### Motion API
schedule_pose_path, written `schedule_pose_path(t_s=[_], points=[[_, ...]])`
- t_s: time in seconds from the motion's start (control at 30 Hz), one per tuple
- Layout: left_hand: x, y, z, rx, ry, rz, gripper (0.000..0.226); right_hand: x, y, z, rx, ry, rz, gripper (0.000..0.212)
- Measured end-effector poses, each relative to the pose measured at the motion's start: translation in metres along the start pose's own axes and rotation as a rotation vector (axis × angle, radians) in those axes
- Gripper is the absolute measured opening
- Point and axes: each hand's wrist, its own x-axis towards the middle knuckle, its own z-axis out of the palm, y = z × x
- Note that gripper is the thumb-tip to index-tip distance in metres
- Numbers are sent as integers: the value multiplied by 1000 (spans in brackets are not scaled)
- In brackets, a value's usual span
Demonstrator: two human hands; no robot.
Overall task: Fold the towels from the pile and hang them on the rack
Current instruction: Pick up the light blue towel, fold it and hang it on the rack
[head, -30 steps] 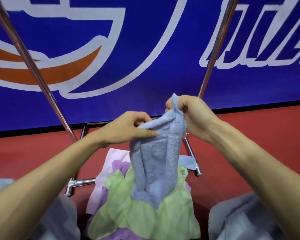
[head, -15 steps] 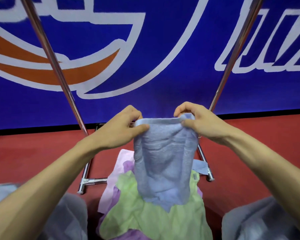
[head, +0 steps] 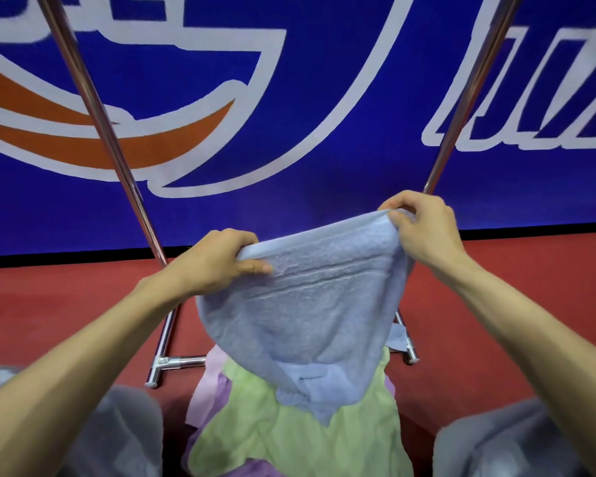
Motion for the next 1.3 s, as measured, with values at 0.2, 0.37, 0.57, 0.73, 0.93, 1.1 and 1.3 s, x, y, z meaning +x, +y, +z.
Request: schedule_pose_path(t_s=[0.2, 0.37, 0.57, 0.73, 0.93, 1.1, 1.3], points=[[-4, -7, -16, -285, -46, -118, 24, 7, 6, -4, 41, 50, 86, 36], [-3, -7, -19, -417, 261, -189, 30, 4, 11, 0, -169, -82, -66, 34], [-1, -5, -23, -508, 457, -238, 27, 2, 17, 10, -412, -167, -90, 25], [0, -5, -18, -485, 478, -273, 26, -1, 15, 14, -459, -321, 43, 26], [4, 5, -11, -591, 509, -360, 27, -1, 6, 16, 28, -365, 243, 18], [7, 11, -3, -1015, 460, -572, 25, -4, -2, 14, 248, -499, 337, 16], [7, 32, 20, -1127, 283, -580, 15, -10, -12, 19, 711, -486, 478, 7]])
